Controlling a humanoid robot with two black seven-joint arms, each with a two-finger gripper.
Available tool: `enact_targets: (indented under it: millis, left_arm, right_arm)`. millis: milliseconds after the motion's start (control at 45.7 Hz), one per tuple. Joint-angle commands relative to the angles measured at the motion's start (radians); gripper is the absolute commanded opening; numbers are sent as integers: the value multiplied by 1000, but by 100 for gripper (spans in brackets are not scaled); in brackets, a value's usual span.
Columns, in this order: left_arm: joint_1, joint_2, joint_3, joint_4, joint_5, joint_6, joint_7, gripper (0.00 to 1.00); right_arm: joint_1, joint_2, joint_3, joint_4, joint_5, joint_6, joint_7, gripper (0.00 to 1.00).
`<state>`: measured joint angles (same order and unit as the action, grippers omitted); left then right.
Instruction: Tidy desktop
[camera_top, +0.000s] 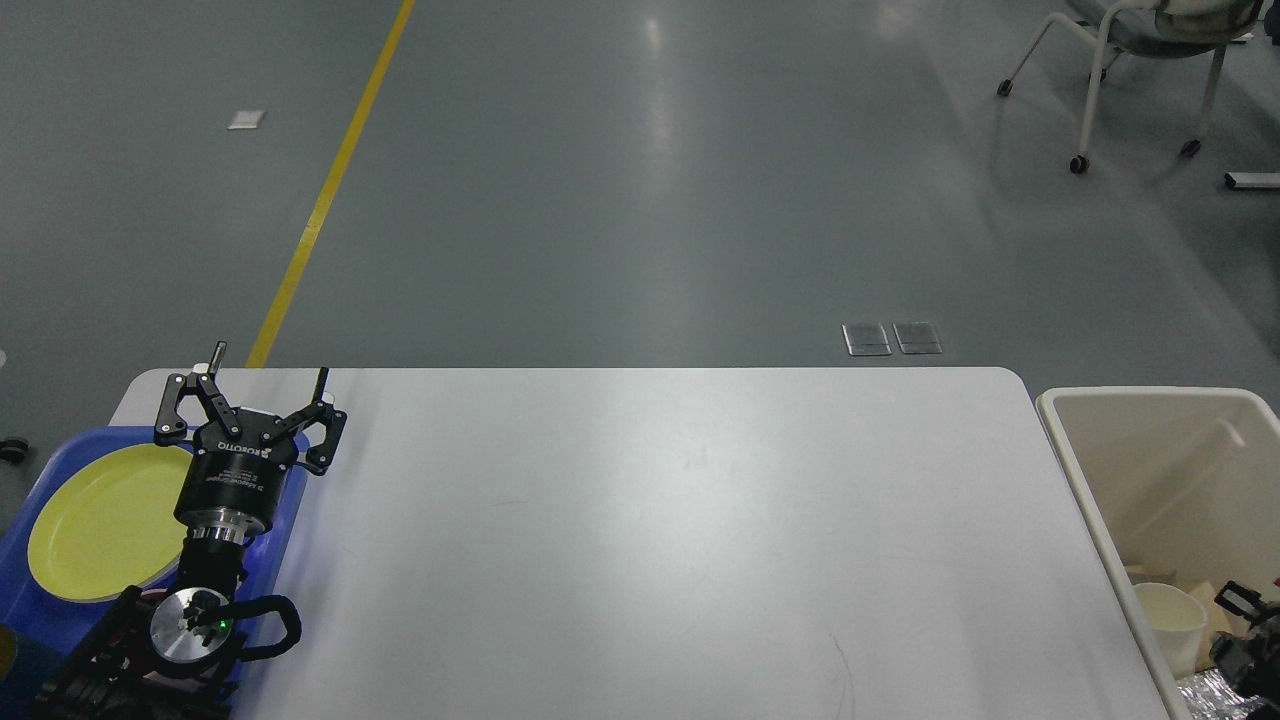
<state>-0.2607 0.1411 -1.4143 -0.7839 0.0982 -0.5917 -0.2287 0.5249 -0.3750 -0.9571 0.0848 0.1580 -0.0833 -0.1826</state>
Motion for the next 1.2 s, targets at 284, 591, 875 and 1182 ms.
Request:
enact_targets:
  millis: [284, 591, 875, 1182]
  left_arm:
    - [0, -1, 0, 0, 0, 0, 0, 96]
    - [0, 0, 0, 0, 0, 0, 0, 96]
    - [0, 0, 0, 0, 0, 0, 2, 96]
    - [0, 0, 0, 0, 0, 0, 2, 96]
  right_arm:
    - [-23, 4, 3, 3, 0, -56, 2, 100]
    - [-16, -1, 3, 13, -2, -75, 3, 100]
    - [-13, -5, 0, 13, -2, -73, 6, 100]
    - [35, -25, 9, 16, 1, -72, 14, 100]
